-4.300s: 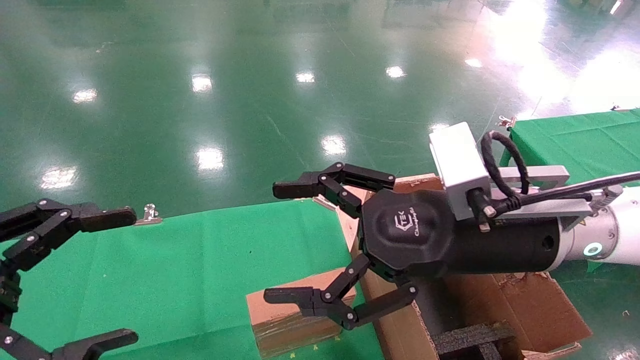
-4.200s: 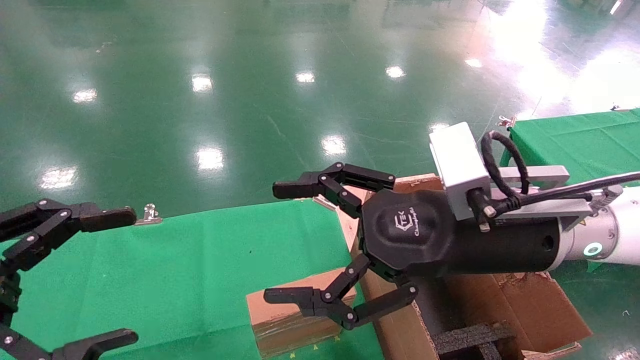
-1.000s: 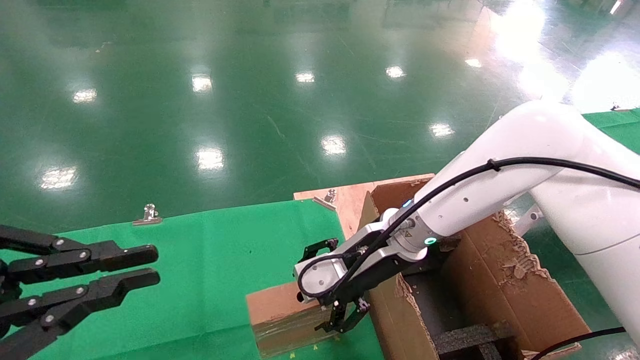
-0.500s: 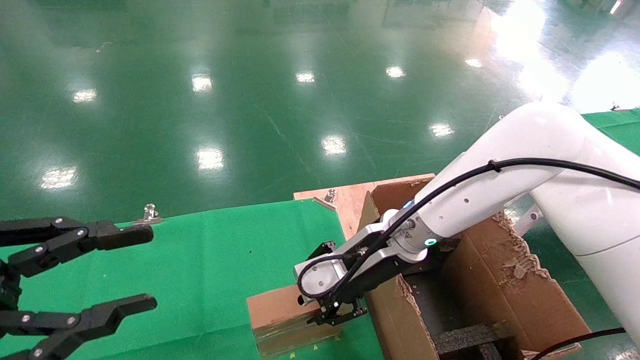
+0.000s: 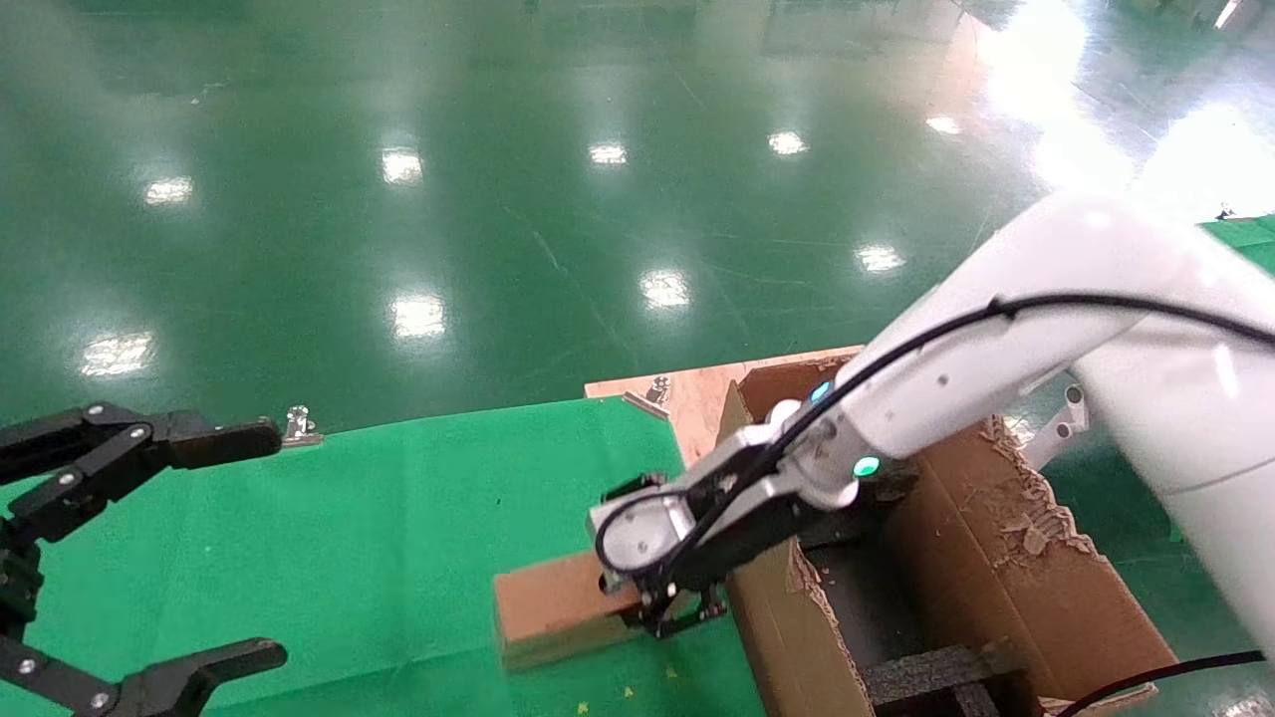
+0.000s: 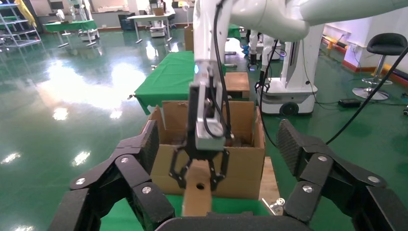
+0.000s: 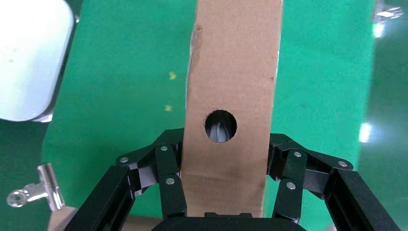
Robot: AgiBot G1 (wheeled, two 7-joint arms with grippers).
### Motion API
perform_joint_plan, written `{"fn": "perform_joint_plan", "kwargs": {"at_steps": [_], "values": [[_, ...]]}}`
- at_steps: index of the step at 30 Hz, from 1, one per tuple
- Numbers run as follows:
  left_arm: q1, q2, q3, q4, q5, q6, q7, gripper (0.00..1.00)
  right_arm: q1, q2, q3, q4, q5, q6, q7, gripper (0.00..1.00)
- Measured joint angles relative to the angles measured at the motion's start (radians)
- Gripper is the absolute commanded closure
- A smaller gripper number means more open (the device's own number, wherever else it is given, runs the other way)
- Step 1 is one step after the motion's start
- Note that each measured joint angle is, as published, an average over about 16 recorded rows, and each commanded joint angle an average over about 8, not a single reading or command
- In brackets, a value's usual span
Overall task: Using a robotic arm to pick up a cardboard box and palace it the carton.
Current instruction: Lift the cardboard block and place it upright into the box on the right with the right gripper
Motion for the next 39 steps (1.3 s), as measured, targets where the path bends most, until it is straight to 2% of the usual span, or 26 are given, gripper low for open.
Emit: {"fn": "perform_joint_plan", "kwargs": {"at_steps": [11,18,26,32,39], "values": [[0.000,0.000,0.001,0.000,0.000,0.000,0.000,0.00,0.248,0.049,-0.090,-0.105,0.153,-0.027,-0.086,1.00],[0.000,0.000,0.001,0.000,0.000,0.000,0.000,0.00,0.410,0.080,-0.224,-0.169,0.274,-0.031,-0.143,1.00],[-0.001,0.000,0.001,0.000,-0.001,0.000,0.001,0.00,0.542,0.141,-0.399,-0.239,0.387,-0.031,-0.183,1.00],[-0.001,0.000,0.001,0.000,-0.001,0.000,0.001,0.00,0.634,0.216,-0.527,-0.297,0.418,-0.031,-0.210,1.00],[-0.001,-0.001,0.002,0.000,-0.001,0.000,0.001,0.00,0.742,0.304,-0.674,-0.371,0.400,-0.030,-0.250,1.00]]}}
